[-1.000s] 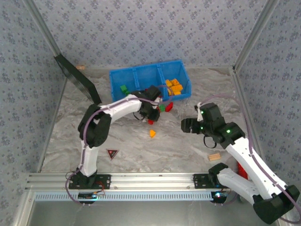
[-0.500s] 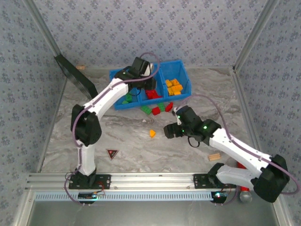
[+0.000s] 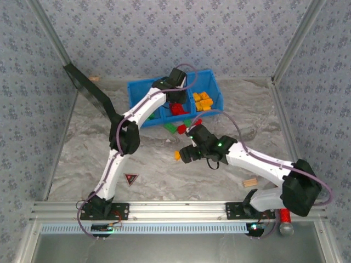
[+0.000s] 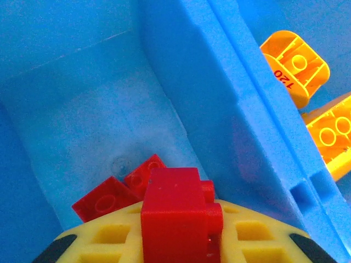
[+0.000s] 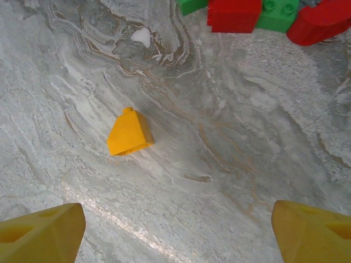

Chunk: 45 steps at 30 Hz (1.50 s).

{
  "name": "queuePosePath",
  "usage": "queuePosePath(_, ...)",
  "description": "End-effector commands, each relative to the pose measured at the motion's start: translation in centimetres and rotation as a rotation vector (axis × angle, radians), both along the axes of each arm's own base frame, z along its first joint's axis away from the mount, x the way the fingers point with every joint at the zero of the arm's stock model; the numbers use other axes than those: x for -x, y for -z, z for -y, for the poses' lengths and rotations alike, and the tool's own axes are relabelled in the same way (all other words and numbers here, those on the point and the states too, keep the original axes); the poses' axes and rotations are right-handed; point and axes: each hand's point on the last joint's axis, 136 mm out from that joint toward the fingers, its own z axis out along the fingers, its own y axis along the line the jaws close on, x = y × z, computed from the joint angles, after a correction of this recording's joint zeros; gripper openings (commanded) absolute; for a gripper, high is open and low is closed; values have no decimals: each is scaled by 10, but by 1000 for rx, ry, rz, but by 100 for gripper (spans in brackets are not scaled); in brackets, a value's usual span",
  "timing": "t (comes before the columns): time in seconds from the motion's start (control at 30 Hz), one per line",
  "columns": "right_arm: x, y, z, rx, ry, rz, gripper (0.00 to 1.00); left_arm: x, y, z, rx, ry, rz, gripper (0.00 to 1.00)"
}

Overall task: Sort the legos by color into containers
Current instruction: Place the lego in the container, then pick up the lego from the center of the table.

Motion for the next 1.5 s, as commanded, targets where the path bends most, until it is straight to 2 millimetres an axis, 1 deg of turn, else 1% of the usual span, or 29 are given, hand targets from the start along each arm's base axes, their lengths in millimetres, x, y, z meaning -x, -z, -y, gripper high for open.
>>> queuePosePath(0.0, -11, -7, -13, -25, -7, 19, 90, -1, -5, -1, -22, 0, 5, 17)
queuePosePath(0.13, -15, 1, -24, -70, -7, -19, 91, -2, 7, -4, -37, -12, -16, 26)
queuePosePath(0.2, -16, 4, -30, -84, -15, -31, 91, -2, 10, -7, -41, -19, -25, 29)
queuePosePath(0.27, -17, 6, -32, -84, -19, -35, 91, -1, 8, -9, -42, -23, -29, 32)
queuePosePath(0.33, -19, 10, -33, -75, -22, -38, 91, -1, 1, -10, -41, -25, -18, 37)
queuePosePath(0.43, -21, 17, -33, -56, -27, -49, 91, -1, -13, -11, -34, -23, 5, 42)
queuePosePath(0.5, -23, 23, -33, -46, -32, -57, 91, 0, -24, -12, -26, -19, 20, 47)
queuePosePath(0.6, -26, 33, -38, -37, -45, -76, 91, 3, -39, -12, -11, -10, 33, 51)
queuePosePath(0.7, -30, 45, -44, -22, -40, -109, 91, 9, -60, -13, 10, -1, 53, 52)
queuePosePath(0.77, -31, 52, -48, -22, -24, -136, 91, 14, -79, -15, 21, 9, 74, 53)
queuePosePath(0.9, -31, 64, -55, -10, 8, -170, 90, 27, -114, -26, 26, 22, 122, 54)
queuePosePath(1.1, -28, 81, -62, 53, 18, -186, 86, 48, -153, -46, 25, 25, 179, 55)
queuePosePath(1.23, -26, 91, -65, 101, 15, -194, 79, 60, -167, -59, 26, 9, 206, 55)
queuePosePath(1.33, -24, 99, -63, 140, 27, -203, 74, 66, -170, -71, 33, -14, 209, 56)
queuePosePath(1.47, -22, 106, -54, 171, 44, -202, 61, 75, -167, -85, 27, -41, 204, 56)
